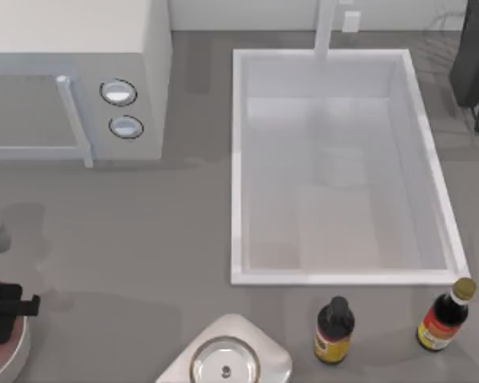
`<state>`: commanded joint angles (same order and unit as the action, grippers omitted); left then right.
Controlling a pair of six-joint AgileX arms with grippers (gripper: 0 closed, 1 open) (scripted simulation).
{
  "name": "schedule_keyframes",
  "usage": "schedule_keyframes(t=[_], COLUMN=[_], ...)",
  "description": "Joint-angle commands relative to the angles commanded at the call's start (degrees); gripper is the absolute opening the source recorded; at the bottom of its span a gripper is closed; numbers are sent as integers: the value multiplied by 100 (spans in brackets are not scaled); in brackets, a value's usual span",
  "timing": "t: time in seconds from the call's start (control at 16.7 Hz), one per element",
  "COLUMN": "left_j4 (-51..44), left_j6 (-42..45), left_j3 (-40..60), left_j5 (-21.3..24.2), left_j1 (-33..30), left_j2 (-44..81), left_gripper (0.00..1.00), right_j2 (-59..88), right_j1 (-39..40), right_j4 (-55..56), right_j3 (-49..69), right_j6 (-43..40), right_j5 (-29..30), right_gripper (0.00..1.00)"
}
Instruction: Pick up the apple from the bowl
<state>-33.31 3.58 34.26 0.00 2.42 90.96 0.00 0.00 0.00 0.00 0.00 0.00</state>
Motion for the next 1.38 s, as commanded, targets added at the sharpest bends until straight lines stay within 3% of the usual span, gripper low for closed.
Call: schedule_keyframes(t=[0.18,0.96,1.38], left_j4=[0,0,0], left_j6=[0,0,0], left_j3=[0,0,0], left_j5=[0,0,0], left_j1=[0,0,0], left_j2=[0,0,0], left_gripper=[100,2,0], right_j2=[0,0,0], right_j1=[0,0,0], right_j4=[0,0,0], right_j3=[0,0,0], right_j6=[0,0,0], right_j5=[0,0,0], right_gripper=[100,100,100])
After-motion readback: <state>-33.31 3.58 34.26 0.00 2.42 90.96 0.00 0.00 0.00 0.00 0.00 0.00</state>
